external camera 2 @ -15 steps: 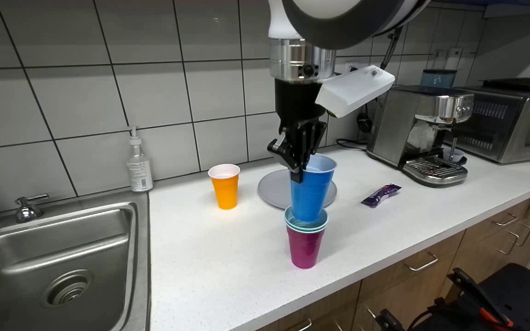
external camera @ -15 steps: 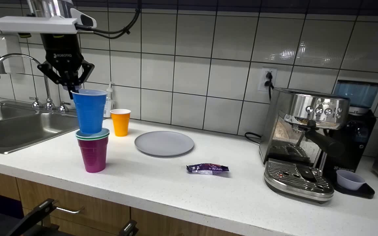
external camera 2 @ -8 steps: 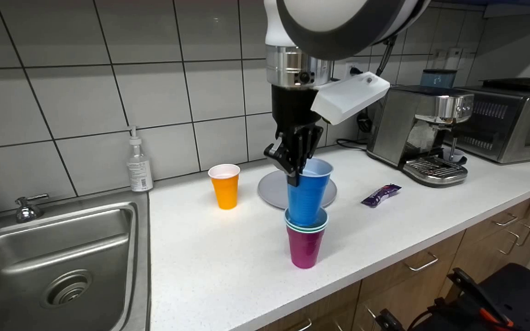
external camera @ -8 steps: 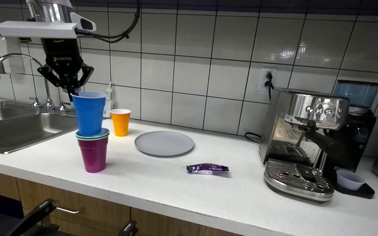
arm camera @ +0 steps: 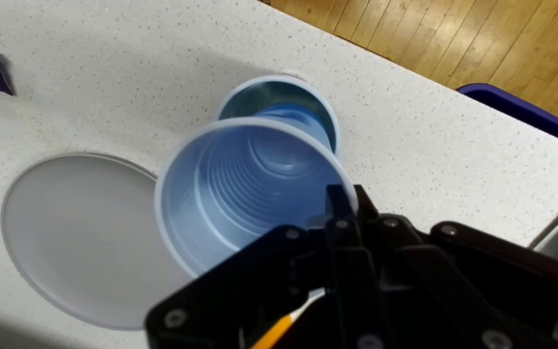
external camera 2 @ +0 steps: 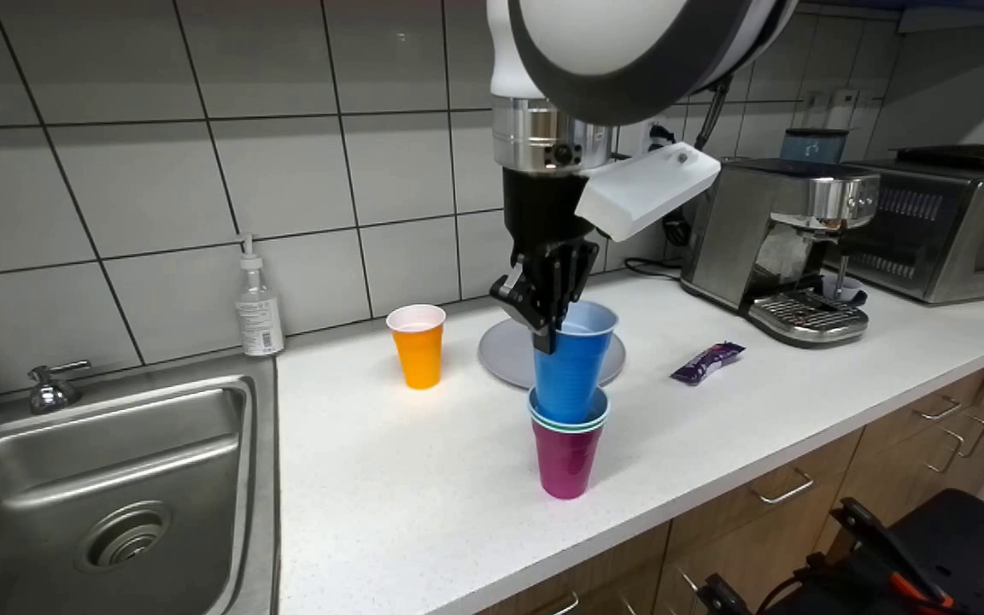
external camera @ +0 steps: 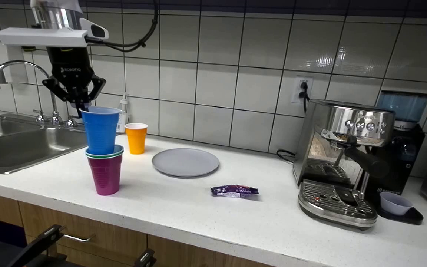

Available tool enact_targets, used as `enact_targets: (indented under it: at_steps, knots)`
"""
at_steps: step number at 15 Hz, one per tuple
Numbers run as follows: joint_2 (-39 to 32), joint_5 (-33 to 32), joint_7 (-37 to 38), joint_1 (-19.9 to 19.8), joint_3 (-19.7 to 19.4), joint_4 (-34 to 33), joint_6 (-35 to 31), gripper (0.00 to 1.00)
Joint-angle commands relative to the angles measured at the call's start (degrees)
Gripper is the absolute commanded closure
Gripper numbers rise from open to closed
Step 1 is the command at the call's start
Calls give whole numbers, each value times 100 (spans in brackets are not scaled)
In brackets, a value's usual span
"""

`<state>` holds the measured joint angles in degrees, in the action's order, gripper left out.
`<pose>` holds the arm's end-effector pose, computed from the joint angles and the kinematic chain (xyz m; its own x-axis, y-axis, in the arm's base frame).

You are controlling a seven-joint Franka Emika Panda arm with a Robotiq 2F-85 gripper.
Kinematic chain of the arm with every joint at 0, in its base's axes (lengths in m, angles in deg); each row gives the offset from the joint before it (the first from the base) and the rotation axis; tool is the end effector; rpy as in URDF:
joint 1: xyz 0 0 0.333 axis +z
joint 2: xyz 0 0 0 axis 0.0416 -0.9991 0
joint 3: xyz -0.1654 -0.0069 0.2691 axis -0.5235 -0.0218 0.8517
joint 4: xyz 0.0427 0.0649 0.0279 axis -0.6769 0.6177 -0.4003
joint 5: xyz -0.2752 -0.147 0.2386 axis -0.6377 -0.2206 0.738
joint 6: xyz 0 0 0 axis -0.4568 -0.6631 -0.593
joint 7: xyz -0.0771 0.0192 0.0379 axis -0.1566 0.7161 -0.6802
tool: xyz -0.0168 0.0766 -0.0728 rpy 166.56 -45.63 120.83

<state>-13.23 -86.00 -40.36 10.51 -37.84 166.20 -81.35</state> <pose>0.3745 0.1698 0.3535 0.8928 0.4461 0.0632 0.4377 -0.8920 0.1131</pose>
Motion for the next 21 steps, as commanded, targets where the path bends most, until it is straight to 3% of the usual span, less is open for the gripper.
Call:
enact_targets:
  at_steps: [1,21]
  knots:
    - [-4,-144,173,-78,76,41,-128,99]
    - [-279,-309,269,-151,65,156,-646,99]
